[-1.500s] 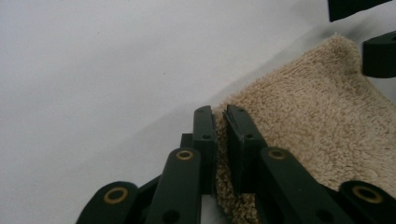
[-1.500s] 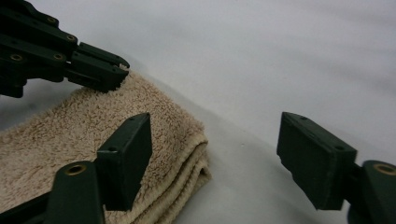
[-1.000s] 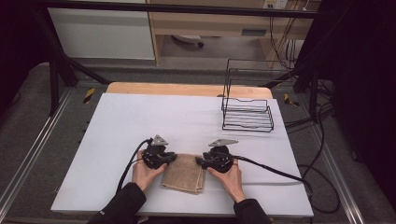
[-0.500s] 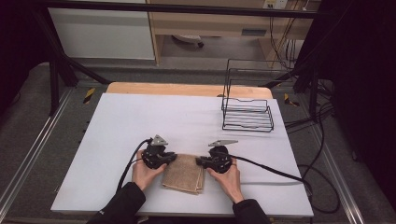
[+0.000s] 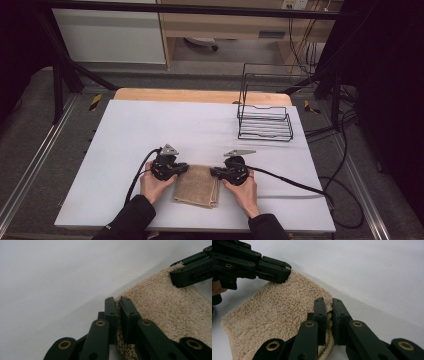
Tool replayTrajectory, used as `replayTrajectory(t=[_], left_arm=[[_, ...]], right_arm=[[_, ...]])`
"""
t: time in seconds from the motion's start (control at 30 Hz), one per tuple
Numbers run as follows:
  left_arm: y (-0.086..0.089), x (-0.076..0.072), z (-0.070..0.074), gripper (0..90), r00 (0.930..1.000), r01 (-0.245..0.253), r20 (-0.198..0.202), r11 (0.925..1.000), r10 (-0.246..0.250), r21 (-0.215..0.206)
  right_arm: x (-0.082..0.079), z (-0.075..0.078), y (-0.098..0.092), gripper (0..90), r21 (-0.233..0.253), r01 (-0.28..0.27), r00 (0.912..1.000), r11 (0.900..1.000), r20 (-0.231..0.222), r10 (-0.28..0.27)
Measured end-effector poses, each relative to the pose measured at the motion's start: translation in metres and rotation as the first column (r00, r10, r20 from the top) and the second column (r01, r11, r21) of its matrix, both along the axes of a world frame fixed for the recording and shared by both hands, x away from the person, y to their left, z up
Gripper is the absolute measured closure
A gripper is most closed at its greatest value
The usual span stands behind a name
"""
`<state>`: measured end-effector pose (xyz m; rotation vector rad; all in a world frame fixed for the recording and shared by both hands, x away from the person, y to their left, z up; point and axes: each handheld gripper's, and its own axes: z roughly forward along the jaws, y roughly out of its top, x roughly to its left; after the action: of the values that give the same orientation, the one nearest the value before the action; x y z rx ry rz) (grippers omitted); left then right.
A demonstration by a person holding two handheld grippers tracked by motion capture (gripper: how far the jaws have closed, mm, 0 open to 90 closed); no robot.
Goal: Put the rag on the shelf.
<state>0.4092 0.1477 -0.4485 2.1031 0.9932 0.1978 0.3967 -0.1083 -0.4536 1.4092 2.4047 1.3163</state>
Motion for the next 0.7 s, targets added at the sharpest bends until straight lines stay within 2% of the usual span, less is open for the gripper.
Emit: replayTrajectory(t=[0.4, 0.57, 0.7], left_arm=[[0.008, -0.010, 0.016, 84.4, 0.9985, 0.011, 0.054, 0.9992, -0.009, -0.038], [0.009, -0.016, 0.023, 84.4, 0.9967, 0.015, 0.081, 0.9988, -0.011, -0.046], [0.010, -0.019, 0.027, 84.4, 0.9964, 0.013, 0.084, 0.9981, -0.008, -0.061]], right_arm=[[-0.005, 0.012, -0.003, 83.6, 0.059, -0.019, 0.9990, 0.998, 0.042, 0.016], [-0.007, 0.016, -0.005, 83.6, 0.069, -0.033, 0.9978, 0.997, 0.060, 0.029], [-0.008, 0.020, -0.007, 83.6, 0.076, -0.043, 0.9967, 0.996, 0.072, 0.038]])
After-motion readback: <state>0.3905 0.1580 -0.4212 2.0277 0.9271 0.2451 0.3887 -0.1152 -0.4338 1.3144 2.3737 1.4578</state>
